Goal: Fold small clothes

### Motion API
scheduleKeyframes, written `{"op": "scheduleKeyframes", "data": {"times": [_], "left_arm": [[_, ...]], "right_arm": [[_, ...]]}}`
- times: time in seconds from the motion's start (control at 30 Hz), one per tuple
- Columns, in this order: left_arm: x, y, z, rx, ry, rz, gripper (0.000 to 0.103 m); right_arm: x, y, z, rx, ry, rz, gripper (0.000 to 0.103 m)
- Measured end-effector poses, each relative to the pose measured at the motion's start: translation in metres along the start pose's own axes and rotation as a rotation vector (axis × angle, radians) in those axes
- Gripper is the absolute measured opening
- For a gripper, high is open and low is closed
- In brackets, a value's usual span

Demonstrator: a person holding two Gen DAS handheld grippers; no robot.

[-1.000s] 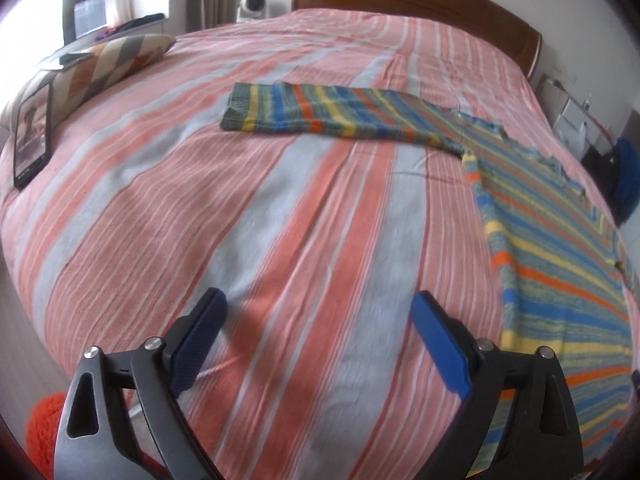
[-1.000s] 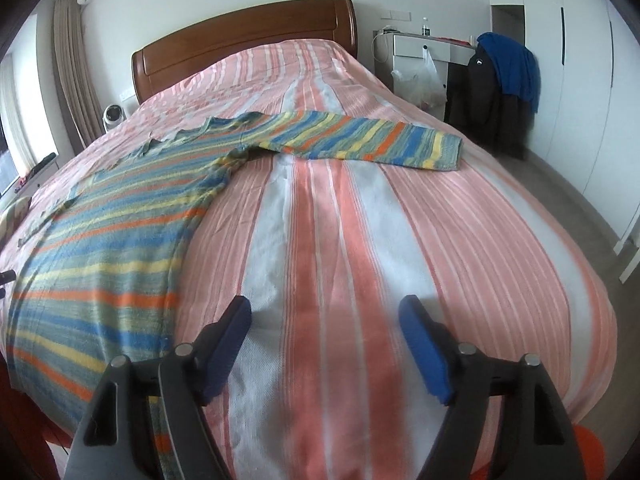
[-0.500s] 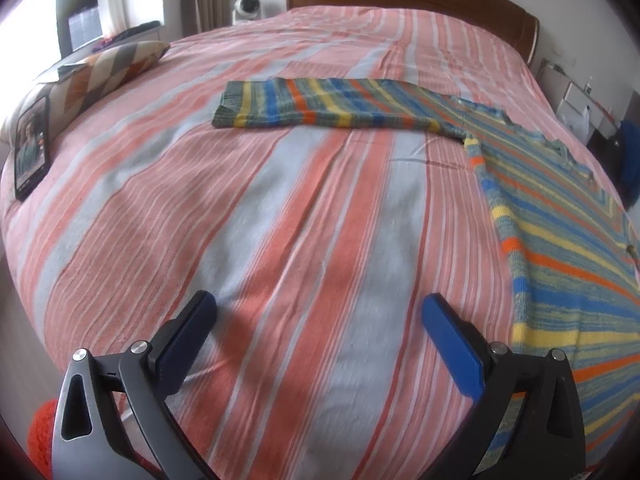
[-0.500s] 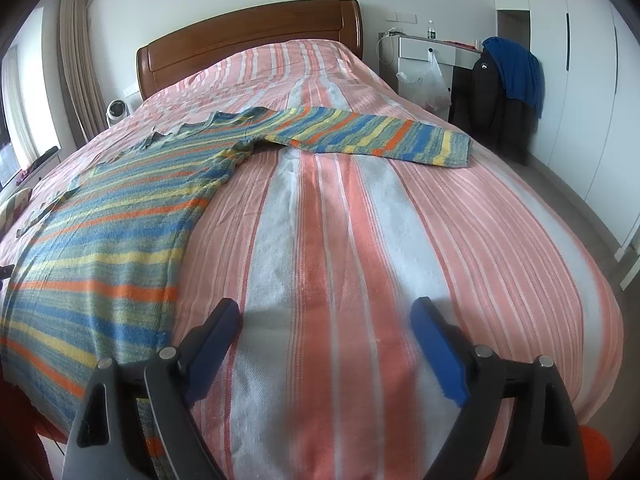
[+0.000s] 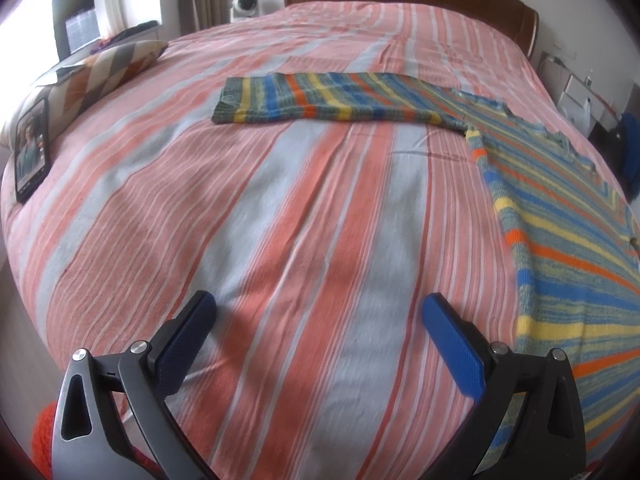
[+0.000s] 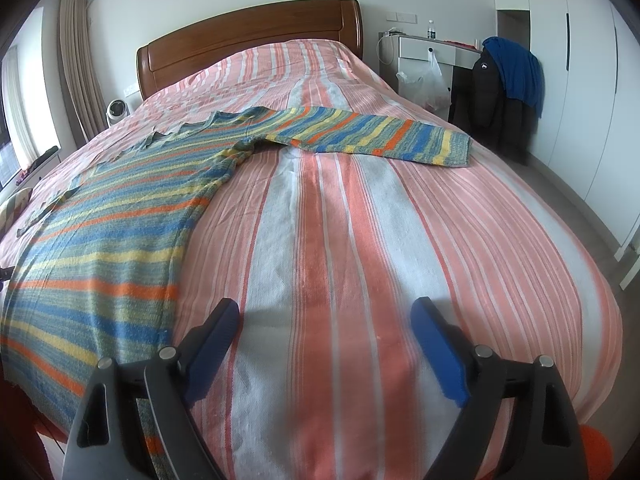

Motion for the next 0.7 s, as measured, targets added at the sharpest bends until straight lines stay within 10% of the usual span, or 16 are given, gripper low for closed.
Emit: {"op": "scheduleKeyframes", "data": {"times": [0.43, 0.7], "left_arm": [[0.0, 0.002, 0.0, -0.003, 0.007, 0.004, 0.103], [-0.002, 0.001, 0.001, 0.004, 0.005, 0.013, 0.103]], "right_arm": [[0.031, -0.031, 0.035, 0.057, -0.015, -0.086, 0.087], [0.08, -0.165, -0.007, 0.439, 0.053, -0.657, 0.079]]}}
Point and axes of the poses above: each gripper's, at about its wrist camera, not at the fingertips, and z roughly against the way its jaws point, y to its left, x to its top, the point moved 2 cm from there along -z, roughly the way its jaws point, and after that the axes turned 8 degrees about y, right-handed, at the moved point
